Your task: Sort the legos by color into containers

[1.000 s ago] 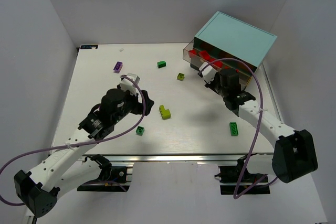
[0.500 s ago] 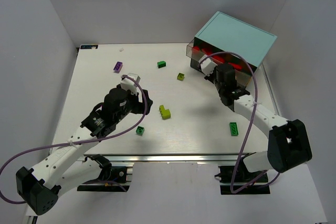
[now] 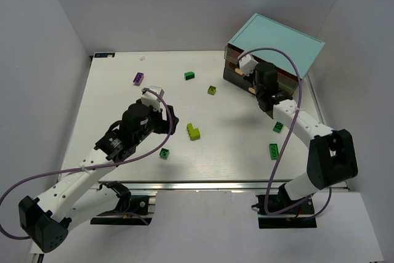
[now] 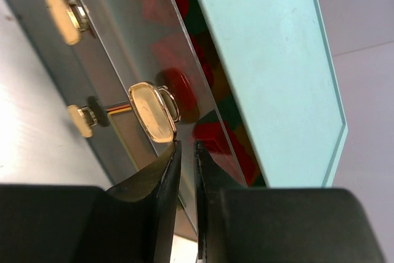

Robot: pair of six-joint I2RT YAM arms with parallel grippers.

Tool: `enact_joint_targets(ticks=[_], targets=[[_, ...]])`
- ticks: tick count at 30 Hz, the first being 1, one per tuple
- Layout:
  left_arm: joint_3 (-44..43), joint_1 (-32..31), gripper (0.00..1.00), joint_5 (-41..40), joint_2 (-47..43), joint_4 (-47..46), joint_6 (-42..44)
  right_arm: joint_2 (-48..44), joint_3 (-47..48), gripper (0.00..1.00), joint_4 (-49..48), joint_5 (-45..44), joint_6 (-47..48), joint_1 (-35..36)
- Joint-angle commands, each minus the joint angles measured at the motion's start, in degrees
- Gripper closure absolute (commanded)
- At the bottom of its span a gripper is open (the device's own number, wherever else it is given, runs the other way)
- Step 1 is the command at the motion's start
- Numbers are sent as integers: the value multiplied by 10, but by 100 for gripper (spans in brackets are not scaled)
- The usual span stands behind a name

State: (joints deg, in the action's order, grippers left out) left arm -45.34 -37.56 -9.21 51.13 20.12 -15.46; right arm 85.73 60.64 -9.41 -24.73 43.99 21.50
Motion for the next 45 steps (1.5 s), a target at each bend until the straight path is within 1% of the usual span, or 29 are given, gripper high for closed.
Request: enact_joint_targets(ticks=[1,9,16,19,21,22,23,24,26,27,28,29,30,31,32,33,34,35,36,37,39,40,42,43,45], targets=[[3,1,9,-4,-15,0,5,15,38,80,-36,-23,5,-16],[3,1,9,-4,-15,0,5,33,59,80,-29,-25,7,-36],[6,1,9,7,-14,-4,5,26,62,80,-15,-15,0,-47],[11,1,9,23,-19,-14,7,11,62,79,6,1,-10,-49],[15,1,9,32,-22,-21,9,-1,70,79,60,51,-42,-49],[17,1,9,41,-24,-26,10,-25,76,78,91,88,-59,-50],[21,1,9,59,-25,-39,10,-42,83,73,136,193,-97,-48],[24,1,11,71,-26,-47,10,-57,85,70,208,241,-112,-48],[34,1,15,118,-24,-70,7,-110,81,50,266,371,-131,-45],[39,1,20,132,-21,-84,1,-129,57,43,274,456,-174,-45],[46,1,33,147,-10,-98,-6,-169,39,32,267,489,-196,-44],[49,1,42,175,-3,-128,-26,-192,19,29,254,537,-216,-46],[51,1,54,190,10,-144,-38,-229,-24,28,240,559,-253,-49],[50,1,72,205,37,-161,-51,-246,-45,30,210,570,-268,-49],[47,1,78,232,56,-196,-80,-264,-64,35,194,577,-278,-49],[41,1,85,243,98,-231,-93,-288,-93,55,173,579,-299,-50],[26,1,85,253,124,-276,-122,-297,-104,69,163,572,-312,-51],[15,1,85,268,152,-299,-137,-306,-117,84,150,567,-327,-51],[2,1,85,271,211,-319,-149,-325,-146,100,116,565,-354,-61],[-36,-5,83,274,247,-345,-162,-335,-161,100,101,565,-365,-64],[-80,-5,76,264,311,-360,-192,-359,-176,100,80,552,-377,-76],[-117,-10,65,260,373,-382,-226,-362,-176,100,86,536,-391,-82],[-148,-10,56,253,431,-422,-264,-374,-176,100,86,531,-406,-88],[-163,-10,49,246,484,-457,-300,-379,-181,100,84,525,-412,-91],[-210,-10,45,232,533,-497,-330,-393,-185,100,83,521,-417,-95]])
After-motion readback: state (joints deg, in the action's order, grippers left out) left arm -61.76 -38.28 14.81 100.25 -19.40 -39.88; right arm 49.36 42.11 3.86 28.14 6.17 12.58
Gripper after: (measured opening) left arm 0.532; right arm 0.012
